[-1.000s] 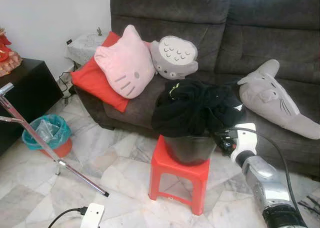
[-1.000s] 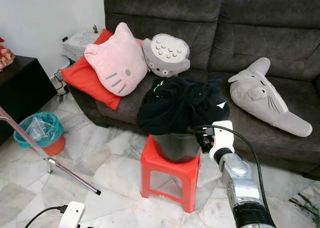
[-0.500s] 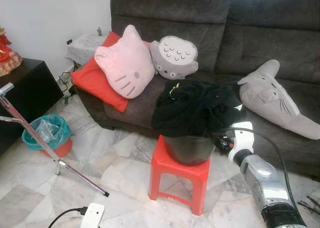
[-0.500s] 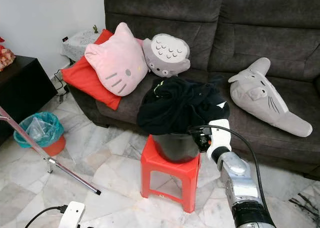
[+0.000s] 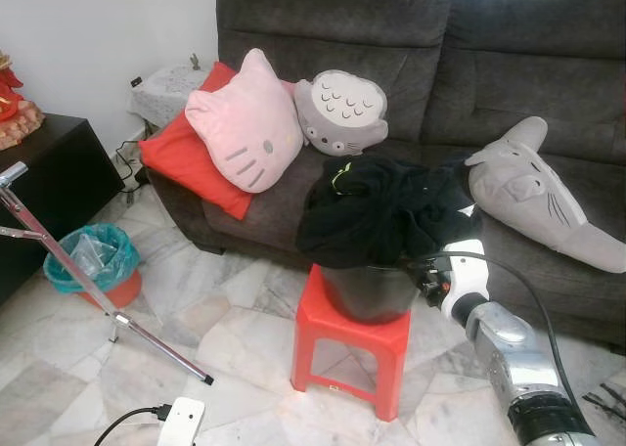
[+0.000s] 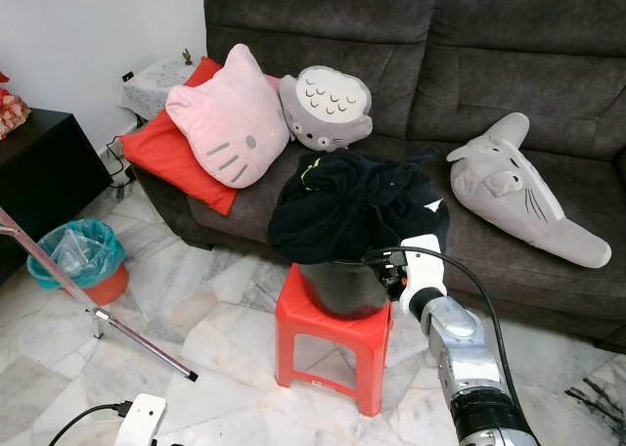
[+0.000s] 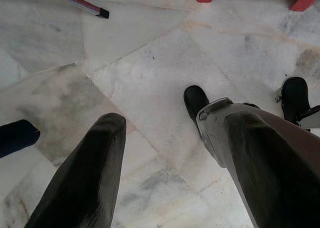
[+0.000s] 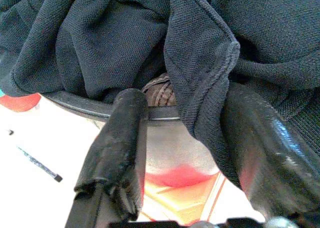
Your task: Hang hanger
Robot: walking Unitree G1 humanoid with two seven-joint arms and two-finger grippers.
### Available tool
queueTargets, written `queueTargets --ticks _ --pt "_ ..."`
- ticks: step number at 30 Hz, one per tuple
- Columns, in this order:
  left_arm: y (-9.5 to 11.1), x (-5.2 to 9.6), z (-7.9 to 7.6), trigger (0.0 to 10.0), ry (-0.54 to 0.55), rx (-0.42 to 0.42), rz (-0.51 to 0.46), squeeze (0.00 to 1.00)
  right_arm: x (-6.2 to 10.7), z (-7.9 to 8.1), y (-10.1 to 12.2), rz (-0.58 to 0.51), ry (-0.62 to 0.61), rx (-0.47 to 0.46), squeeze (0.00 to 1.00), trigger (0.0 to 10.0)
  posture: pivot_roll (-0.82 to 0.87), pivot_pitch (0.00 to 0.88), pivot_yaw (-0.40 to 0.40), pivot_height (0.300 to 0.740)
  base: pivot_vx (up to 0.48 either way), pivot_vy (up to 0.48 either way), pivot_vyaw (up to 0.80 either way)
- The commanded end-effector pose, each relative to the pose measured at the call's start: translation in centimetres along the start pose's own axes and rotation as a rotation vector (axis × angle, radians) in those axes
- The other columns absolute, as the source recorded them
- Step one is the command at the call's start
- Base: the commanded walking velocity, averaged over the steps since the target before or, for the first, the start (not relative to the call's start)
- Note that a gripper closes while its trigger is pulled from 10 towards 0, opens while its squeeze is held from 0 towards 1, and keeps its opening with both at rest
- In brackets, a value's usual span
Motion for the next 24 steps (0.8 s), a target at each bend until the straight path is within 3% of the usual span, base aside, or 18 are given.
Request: queueTargets --ticks 1,9,12,22,23,24 --pt "-0.1 0.1 0.6 10.0 0.014 -0.009 0.001 0.00 -0.1 -0.1 0.0 0.011 0.003 0.008 0.00 0.0 -0.06 0.000 0.074 0.740 0.000 0.000 0.00" --pt "-0.1 0.1 0.6 10.0 0.014 -0.011 0.001 0.00 -0.1 1.1 0.4 -0.010 0.059 0.024 0.00 0.0 -0.06 0.000 0.074 0.740 0.000 0.000 0.00" --pt "-0.1 0.1 0.6 10.0 0.014 -0.011 0.002 0.00 0.1 2.6 0.6 -0.027 0.132 0.053 0.00 0.0 -0.06 0.000 0.074 0.740 0.000 0.000 0.00" --pt "-0.1 0.1 0.5 10.0 0.012 -0.012 0.001 0.00 1.3 4.7 -0.6 -0.002 0.231 0.103 0.00 0.0 -0.06 0.000 0.074 0.740 0.000 0.000 0.00" --pt "-0.1 0.1 0.5 10.0 0.011 -0.012 0.002 0.00 1.7 4.8 -0.9 0.005 0.226 0.120 0.00 10.0 -0.06 0.000 0.074 0.740 0.000 0.000 0.00" --pt "-0.1 0.1 0.5 10.0 0.011 -0.012 0.002 0.00 1.8 4.8 -1.0 0.006 0.223 0.125 0.00 10.0 -0.06 0.000 0.074 0.740 0.000 0.000 0.00"
Point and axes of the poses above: a point about 5 cm out from each wrist's last joint towards the gripper, its own x axis pointing back from the gripper into the wrist, its own y axis along the axis of the wrist's last joint, z = x × y, the point moved 6 cm from there along -x, pointing out of the wrist towards the gripper, and after that the axes turned 9 degrees about x, right-handed, at the moved point
